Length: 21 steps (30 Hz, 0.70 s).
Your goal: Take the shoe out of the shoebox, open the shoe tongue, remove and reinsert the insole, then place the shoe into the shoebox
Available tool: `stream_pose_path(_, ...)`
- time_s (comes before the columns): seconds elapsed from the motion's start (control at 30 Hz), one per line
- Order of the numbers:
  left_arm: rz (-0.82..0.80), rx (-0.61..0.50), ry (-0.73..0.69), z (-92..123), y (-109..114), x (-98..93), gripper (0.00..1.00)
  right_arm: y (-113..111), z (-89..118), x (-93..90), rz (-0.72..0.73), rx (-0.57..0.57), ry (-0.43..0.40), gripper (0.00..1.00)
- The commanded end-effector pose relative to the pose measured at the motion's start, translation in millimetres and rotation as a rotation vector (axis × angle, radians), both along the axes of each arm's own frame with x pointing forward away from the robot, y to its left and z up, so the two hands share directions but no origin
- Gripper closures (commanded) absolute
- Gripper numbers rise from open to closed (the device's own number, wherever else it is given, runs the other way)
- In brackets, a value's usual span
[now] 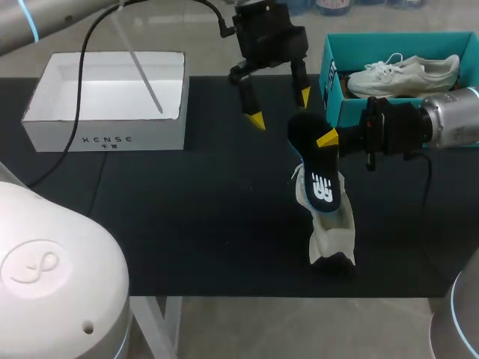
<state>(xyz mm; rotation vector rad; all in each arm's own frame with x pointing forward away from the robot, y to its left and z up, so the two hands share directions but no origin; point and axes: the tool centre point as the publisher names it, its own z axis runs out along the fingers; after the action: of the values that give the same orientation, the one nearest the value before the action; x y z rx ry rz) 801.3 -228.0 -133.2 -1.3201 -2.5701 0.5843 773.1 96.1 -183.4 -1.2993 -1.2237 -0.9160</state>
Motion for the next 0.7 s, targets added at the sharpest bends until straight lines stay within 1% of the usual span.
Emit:
stream_pose_path(0.03, 0.0, 0.0, -0.002, 0.0, 1.1, -0.6, 0.0, 1.2, -0.3, -0.4, -0.003, -0.001, 0.0, 1.0)
stream_pose_path(0.23, 0.0, 0.0, -0.002, 0.0, 1.1, -0.6, 0.0, 1.2, -0.3, -0.4, -0.003, -0.001, 0.0, 1.0)
stream_pose_path(0.27, -0.038, 0.01, -0.054, 2.7, -1.6, 1.5, 0.0, 1.2, -0.3, -0.4, -0.003, -0.001, 0.0, 1.0)
stream_pose_path(0.33, -0.089, -0.024, -0.097, 7.0, -3.7, 9.2, 0.0, 1.2, -0.3, -0.4, -0.003, -0.001, 0.0, 1.0)
stream_pose_path(0.37, -0.1, -0.038, -0.144, 9.7, -3.8, 12.9, 0.0, 1.2, -0.3, -0.4, -0.003, -0.001, 0.0, 1.0)
stream_pose_path(0.43, -0.156, -0.067, -0.17, 12.9, -5.1, 19.0, 0.0, 1.2, -0.3, -0.4, -0.003, -0.001, 0.0, 1.0)
stream_pose_path(0.47, -0.172, -0.06, -0.203, 14.5, -6.0, 21.2, 0.0, 1.2, -0.3, -0.4, -0.003, -0.001, 0.0, 1.0)
stream_pose_path(0.67, -0.211, -0.036, -0.247, 20.4, -13.0, 37.9, 0.0, 1.2, -0.3, -0.4, -0.003, -0.001, 0.0, 1.0)
stream_pose_path(0.7, -0.233, -0.048, -0.25, 21.9, -15.6, 40.6, 0.0, 1.2, -0.3, -0.4, -0.003, -0.001, 0.0, 1.0)
